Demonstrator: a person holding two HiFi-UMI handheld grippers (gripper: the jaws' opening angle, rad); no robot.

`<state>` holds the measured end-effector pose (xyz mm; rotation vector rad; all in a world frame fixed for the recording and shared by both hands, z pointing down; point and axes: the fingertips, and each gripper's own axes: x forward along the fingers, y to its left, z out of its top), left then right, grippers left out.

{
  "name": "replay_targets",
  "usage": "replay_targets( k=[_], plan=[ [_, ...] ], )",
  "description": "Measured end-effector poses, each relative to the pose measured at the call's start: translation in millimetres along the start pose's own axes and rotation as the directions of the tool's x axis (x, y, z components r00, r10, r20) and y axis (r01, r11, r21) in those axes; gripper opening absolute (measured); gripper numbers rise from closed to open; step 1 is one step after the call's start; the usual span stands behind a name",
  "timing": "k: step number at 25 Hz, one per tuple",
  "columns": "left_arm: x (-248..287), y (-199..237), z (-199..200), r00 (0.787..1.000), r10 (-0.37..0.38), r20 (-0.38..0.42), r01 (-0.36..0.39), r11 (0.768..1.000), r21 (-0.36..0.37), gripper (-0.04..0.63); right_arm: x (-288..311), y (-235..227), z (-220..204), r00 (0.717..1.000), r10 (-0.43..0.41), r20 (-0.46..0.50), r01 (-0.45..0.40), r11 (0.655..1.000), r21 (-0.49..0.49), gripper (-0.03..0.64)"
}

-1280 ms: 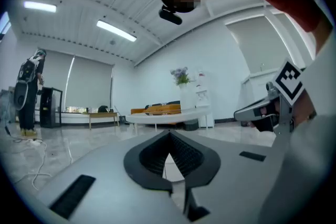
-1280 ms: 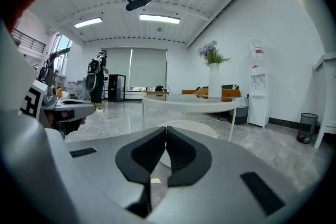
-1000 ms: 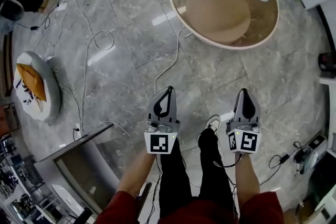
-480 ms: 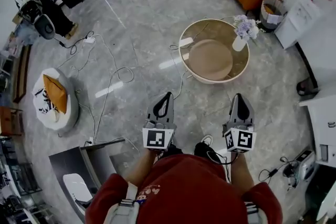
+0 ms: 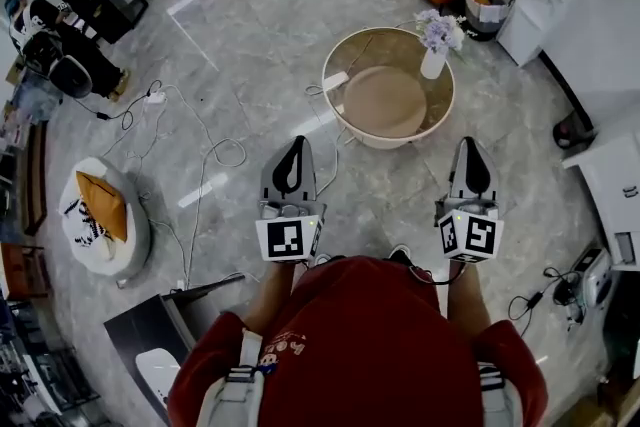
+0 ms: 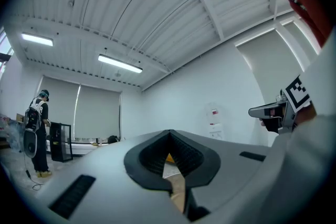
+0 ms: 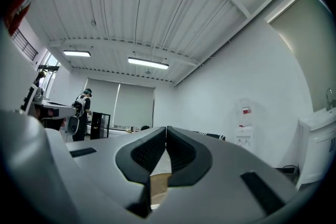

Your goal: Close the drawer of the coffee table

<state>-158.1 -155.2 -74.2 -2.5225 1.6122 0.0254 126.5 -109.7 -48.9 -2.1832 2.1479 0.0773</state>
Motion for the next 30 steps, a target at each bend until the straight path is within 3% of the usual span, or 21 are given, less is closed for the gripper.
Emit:
replay_targets(
  k=[8, 12, 17, 30],
  plan=[
    [-5.0, -3.8, 2.6, 1.000, -0.014, 0.020, 0.014, 1.000, 0.003, 0.009, -2.5, 1.7, 0.6, 1.000, 0.010, -0.006, -0.010, 0.999, -0.031, 0.021],
    [-15.1, -6.7, -10.2, 0.997, -0.028, -0.070, 0.031, 0.999, 0.039, 0.011, -5.4, 3.9, -3.4, 1.000, 0.012, -0.020, -0.012, 1.000, -0.028, 0.021],
    [-22.8, -6.7, -11.4, 0.996, -0.023, -0.089, 0.028, 0.998, 0.056, 0.009, -5.1, 4.9, -6.8, 0.999, 0.024, -0.028, -0.025, 1.000, -0.018, 0.021],
    [-37.0, 2.5, -8.7, 0.997, 0.007, -0.083, -0.003, 0.998, 0.055, 0.009, -6.8, 17.9, -5.4, 0.998, 0.052, -0.038, -0.053, 0.998, -0.028, 0.021]
  ],
)
